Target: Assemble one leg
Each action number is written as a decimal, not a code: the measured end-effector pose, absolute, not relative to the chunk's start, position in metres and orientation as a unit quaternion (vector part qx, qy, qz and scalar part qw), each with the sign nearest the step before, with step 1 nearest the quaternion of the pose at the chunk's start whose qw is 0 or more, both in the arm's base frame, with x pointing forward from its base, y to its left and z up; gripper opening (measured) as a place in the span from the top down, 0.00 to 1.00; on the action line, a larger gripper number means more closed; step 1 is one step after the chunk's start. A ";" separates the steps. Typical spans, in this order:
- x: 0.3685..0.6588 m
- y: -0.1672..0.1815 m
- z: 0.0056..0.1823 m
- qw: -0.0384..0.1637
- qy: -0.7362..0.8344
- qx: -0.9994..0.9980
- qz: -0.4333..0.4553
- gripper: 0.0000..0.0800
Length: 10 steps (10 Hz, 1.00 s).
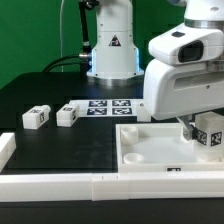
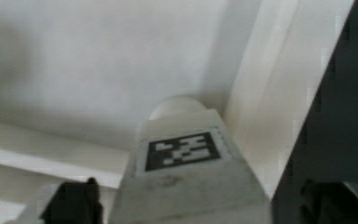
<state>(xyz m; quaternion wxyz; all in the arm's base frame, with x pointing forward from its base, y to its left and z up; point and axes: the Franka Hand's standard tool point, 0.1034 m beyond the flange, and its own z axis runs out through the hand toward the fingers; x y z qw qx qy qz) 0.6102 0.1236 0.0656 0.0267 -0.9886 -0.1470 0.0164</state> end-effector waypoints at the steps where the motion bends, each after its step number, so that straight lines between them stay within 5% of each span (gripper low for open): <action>1: 0.610 0.124 0.065 0.027 -0.135 -0.990 0.017 0.56; 2: 0.610 0.123 0.065 0.027 -0.124 -0.992 0.017 0.64; 4: 0.611 0.124 0.065 0.027 -0.112 -0.993 0.016 0.64; 10: 0.616 0.125 0.066 0.023 0.297 -0.954 0.011 0.64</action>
Offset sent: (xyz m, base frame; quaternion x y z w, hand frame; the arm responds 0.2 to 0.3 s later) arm 0.0000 0.0000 0.0000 0.0000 0.0000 0.0000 1.0000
